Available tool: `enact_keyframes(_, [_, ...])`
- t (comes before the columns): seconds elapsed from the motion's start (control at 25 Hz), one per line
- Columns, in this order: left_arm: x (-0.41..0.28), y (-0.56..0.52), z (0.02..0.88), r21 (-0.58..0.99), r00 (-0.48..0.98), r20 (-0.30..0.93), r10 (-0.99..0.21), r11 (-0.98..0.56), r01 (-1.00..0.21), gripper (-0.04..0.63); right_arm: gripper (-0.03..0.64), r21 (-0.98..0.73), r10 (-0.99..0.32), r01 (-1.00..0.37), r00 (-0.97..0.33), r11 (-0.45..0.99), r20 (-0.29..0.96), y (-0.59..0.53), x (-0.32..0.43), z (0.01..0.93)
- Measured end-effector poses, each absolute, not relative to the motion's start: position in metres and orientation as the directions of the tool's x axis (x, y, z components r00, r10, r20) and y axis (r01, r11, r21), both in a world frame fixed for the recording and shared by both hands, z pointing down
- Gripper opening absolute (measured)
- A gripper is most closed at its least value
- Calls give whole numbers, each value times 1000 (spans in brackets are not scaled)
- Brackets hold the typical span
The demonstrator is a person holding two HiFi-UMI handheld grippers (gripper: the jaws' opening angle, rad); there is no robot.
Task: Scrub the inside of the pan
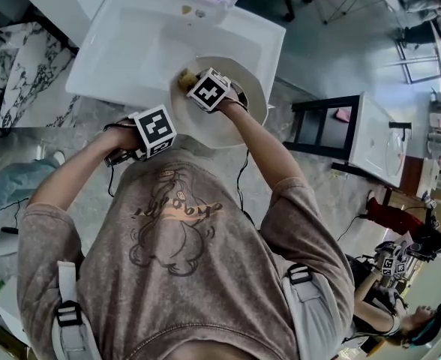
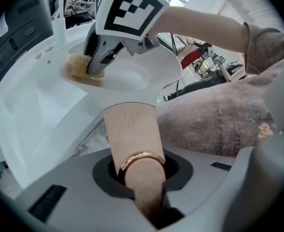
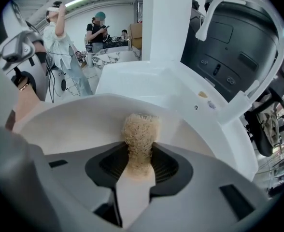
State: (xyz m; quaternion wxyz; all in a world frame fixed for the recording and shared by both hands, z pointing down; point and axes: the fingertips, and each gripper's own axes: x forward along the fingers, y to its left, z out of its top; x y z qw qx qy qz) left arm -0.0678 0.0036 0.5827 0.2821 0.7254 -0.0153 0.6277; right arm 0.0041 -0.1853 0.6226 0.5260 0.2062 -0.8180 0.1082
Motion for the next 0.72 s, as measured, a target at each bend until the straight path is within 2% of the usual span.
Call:
enact_keyframes(0.6, [-67,2,582,399,216,916,339,-830,-388,97,153,143,-263,-459,-207,877,942,-225,69,624])
enact_keyframes(0.72, [-67,3,583,410,225,911,346,-822,-394,97,153,182,-263,-500,-97,847,960,-226,106,623])
